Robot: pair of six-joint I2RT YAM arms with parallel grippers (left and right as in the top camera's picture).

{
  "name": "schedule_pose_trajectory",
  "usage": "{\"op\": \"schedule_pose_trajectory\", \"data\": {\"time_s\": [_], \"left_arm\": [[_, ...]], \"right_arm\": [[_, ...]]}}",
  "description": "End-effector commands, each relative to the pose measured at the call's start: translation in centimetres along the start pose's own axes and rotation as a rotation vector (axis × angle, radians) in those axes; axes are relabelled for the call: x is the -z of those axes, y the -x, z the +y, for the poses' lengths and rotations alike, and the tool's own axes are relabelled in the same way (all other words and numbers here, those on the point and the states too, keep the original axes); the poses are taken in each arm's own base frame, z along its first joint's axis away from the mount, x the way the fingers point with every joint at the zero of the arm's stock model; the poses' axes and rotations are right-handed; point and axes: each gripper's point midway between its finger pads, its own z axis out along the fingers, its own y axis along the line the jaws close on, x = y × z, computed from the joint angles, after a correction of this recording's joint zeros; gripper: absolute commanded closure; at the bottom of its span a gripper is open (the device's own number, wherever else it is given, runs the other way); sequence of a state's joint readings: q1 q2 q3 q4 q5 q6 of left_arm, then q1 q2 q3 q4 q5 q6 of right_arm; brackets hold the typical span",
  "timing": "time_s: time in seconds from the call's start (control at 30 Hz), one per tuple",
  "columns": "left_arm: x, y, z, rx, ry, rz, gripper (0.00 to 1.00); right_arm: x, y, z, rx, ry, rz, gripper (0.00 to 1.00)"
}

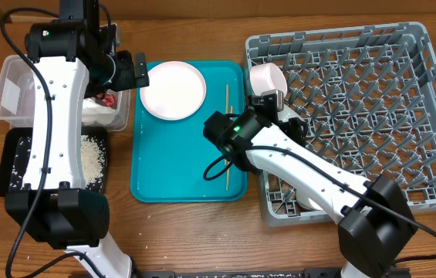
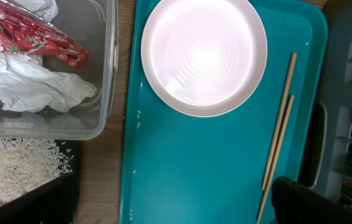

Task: Sort waste into correct bins and load items into the dishwasher
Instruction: 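Lower the white bowl into the rack and release it, then reach the right gripper back to the white plate on the tray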

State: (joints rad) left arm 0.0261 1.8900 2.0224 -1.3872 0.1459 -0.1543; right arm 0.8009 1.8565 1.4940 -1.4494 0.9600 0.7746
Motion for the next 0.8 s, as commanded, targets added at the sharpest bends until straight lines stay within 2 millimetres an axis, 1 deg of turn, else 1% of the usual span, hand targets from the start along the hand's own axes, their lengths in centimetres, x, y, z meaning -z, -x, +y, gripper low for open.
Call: {"op": "schedule_pose_trajectory", "data": {"time_s": [0.0, 0.13, 0.23, 0.27, 0.3, 0.33, 0.47, 0.53, 0.63, 0.7, 0.77], "left_arm": [[0.5, 0.4, -0.5, -0.015, -0.007, -0.022, 0.0], [0.5, 0.4, -0.5, -0.015, -0.007, -0.022, 0.0], [0.5, 0.4, -0.5, -0.016, -0.007, -0.022, 0.0], [0.5, 0.4, -0.5, -0.015, -0.007, -0.022, 0.0], [0.5, 0.4, -0.5, -0.015, -0.007, -0.022, 0.0], [0.5, 0.4, -0.5, -0.015, -0.007, -0.021, 0.0], [0.5, 0.4, -0.5, -0.015, -0.007, -0.022, 0.0], [0.5, 0.4, -0.5, -0.015, -0.007, -0.022, 0.0], [0.5, 0.4, -0.5, -0.015, -0.007, -0.021, 0.0], [0.5, 0.4, -0.5, -0.015, -0.007, -0.022, 0.0], [0.5, 0.4, -0.5, -0.015, -0.007, -0.022, 0.0]], "right_arm": [[0.7, 0.3, 0.9, -0.048, 0.072, 0.035, 0.39], [1.6, 0.5, 1.9, -0.086, 0.158, 0.08, 0.36], [2.8, 1.3, 2.6, -0.128, 0.237, 0.103, 0.31], [3.2, 1.6, 2.7, -0.14, 0.256, 0.104, 0.28], [3.9, 2.3, 2.7, -0.162, 0.287, 0.102, 0.23], [4.2, 2.8, 2.8, -0.171, 0.306, 0.099, 0.21], [5.8, 4.7, 2.8, -0.24, 0.387, 0.088, 0.13], [6.5, 5.8, 3.3, -0.256, 0.443, 0.073, 0.11], [7.3, 8.0, 5.1, -0.276, 0.573, 0.039, 0.11], [7.4, 9.5, 6.2, -0.311, 0.656, 0.027, 0.12], [7.3, 11.1, 7.0, -0.357, 0.732, 0.01, 0.16]]}}
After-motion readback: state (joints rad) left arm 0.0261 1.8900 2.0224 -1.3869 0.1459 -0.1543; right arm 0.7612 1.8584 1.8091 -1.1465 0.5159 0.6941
